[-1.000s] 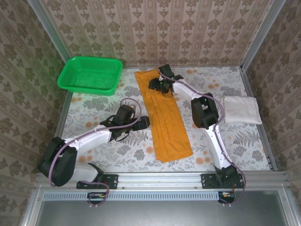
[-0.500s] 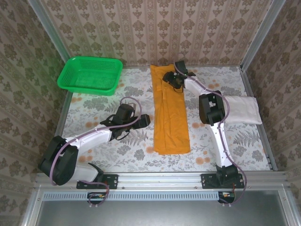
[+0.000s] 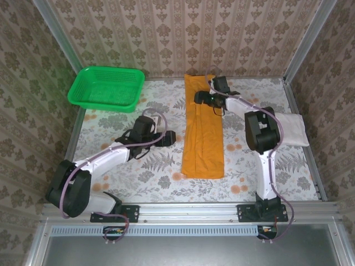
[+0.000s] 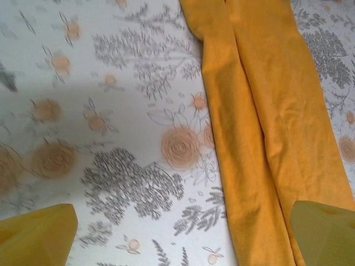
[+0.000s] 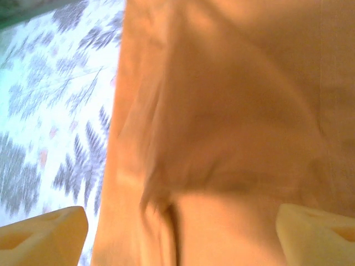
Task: Fold and stack the t-shirts
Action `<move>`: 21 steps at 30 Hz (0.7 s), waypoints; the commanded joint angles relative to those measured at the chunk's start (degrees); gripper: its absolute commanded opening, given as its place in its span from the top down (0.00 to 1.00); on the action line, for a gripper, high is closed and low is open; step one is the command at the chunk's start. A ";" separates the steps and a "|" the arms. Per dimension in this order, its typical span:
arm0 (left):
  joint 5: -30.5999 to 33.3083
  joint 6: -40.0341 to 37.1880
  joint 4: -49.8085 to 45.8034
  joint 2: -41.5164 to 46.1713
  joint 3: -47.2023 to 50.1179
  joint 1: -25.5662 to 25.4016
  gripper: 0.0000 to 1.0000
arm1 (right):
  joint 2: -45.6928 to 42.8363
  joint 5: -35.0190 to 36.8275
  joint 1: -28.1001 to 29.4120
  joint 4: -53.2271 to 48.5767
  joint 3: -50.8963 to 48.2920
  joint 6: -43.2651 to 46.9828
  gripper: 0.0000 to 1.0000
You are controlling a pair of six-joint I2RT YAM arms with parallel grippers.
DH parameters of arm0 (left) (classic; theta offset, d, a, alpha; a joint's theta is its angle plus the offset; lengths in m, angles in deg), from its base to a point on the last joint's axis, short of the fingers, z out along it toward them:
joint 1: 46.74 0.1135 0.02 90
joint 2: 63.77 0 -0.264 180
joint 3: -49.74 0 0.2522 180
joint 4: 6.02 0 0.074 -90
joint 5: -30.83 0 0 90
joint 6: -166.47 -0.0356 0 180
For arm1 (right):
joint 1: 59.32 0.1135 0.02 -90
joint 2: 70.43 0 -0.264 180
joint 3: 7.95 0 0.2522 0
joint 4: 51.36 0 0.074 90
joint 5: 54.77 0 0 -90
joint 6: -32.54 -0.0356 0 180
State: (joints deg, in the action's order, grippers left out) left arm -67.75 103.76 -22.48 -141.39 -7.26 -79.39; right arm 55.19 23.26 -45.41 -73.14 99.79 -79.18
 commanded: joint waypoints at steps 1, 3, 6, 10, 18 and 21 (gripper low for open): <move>-2.84 -11.82 -5.36 2.12 -3.61 2.70 0.00 | -12.25 1.10 0.72 8.77 -10.79 8.99 0.09; -2.54 -16.97 -6.44 4.28 -4.13 3.62 0.00 | -19.45 0.86 1.45 12.07 -19.88 13.23 0.08; -3.90 -26.27 -8.57 9.15 -3.71 3.64 0.00 | -30.17 1.70 3.62 15.54 -32.42 21.48 0.08; -5.92 -34.30 -14.93 15.28 -3.98 4.58 0.00 | -42.93 3.30 6.71 8.53 -41.43 30.64 0.07; -17.06 -53.36 -24.97 25.86 1.55 5.83 0.00 | -61.97 5.86 21.03 -11.66 -50.74 43.74 0.08; -21.03 -56.14 -23.55 28.84 5.32 5.97 0.00 | -64.03 5.75 26.76 -15.42 -52.57 49.15 0.13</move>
State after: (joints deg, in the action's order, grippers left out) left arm -82.09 55.89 -43.03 -114.58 -4.95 -73.97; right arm -7.59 27.61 -22.30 -79.45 49.23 -38.35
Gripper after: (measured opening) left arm 0.997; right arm 0.886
